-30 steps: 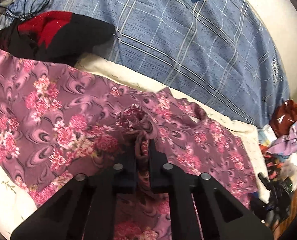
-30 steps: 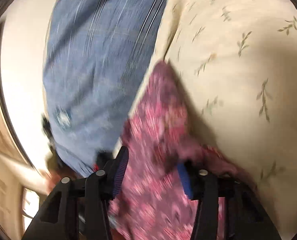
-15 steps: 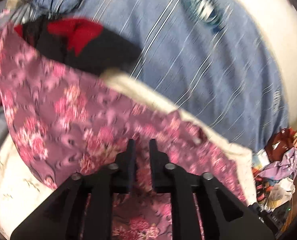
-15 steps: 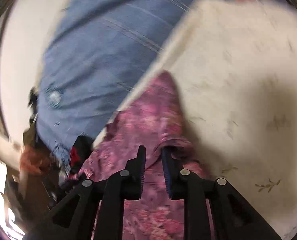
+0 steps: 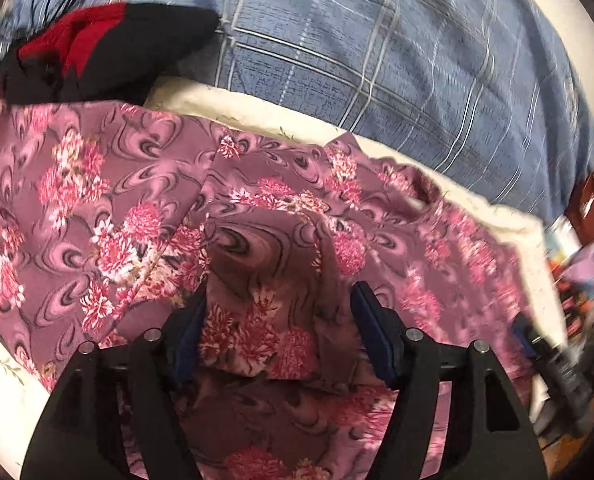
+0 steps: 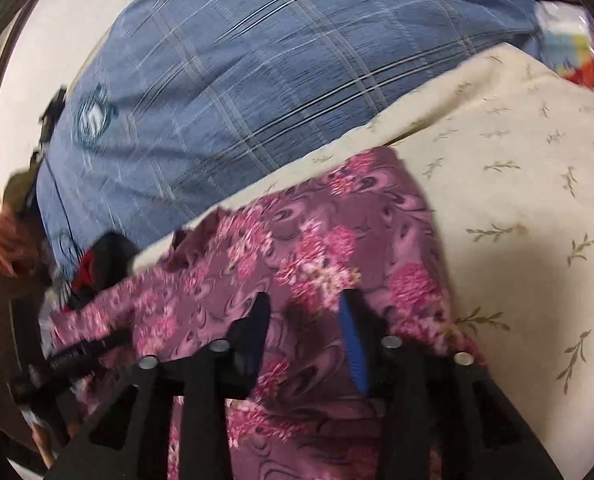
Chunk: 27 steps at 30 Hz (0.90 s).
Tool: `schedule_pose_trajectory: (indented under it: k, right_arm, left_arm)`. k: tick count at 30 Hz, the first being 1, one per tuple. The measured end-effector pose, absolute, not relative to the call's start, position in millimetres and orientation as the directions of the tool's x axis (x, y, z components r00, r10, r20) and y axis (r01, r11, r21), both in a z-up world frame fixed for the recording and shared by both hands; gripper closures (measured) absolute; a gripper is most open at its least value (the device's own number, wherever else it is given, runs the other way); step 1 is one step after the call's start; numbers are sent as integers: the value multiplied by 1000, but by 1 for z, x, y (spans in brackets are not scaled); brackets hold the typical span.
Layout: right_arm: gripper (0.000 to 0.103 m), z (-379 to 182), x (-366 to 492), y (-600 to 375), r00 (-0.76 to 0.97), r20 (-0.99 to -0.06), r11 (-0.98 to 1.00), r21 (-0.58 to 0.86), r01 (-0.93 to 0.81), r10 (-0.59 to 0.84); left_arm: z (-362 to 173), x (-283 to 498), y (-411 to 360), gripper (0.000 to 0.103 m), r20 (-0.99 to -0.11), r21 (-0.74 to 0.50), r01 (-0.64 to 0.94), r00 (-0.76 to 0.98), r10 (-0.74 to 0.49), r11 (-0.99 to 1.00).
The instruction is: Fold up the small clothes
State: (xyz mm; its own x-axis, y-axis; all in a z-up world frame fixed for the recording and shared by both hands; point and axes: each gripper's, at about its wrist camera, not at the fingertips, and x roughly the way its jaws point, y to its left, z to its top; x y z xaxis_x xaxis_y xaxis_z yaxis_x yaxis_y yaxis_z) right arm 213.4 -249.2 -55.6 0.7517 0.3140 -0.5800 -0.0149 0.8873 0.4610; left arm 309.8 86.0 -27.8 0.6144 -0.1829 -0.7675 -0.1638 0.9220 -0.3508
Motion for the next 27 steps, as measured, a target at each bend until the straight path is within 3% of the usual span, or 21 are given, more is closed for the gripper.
schedule_pose_trajectory:
  k: [2,4,8,19,27]
  right_arm:
    - [52,-55,214,-243,752,-584,902,431,-32,306]
    - [50,-53,215,-237,752,-587,909,414,-39,300]
    - [49,-52,217,-234,754,-583,909,415,-42,301]
    - [46,-51,214,-236,758,-575,907,418,-51,308]
    - [41,-51,216,-234,758,-567,903,423,-69,323]
  left_arm:
    - [-18,304,101,36,-749,-423,-176,620,-233,889]
    - [-2,293,122,36,-710,-503,-187,647,-280,844]
    - [18,271,188,34,-652,-607,-288,714,-256,741]
    - [55,250,372,30,-802,-453,-616,598,7,644]
    - [-10,215,383,30,-747,-611,-618,657,-101,495]
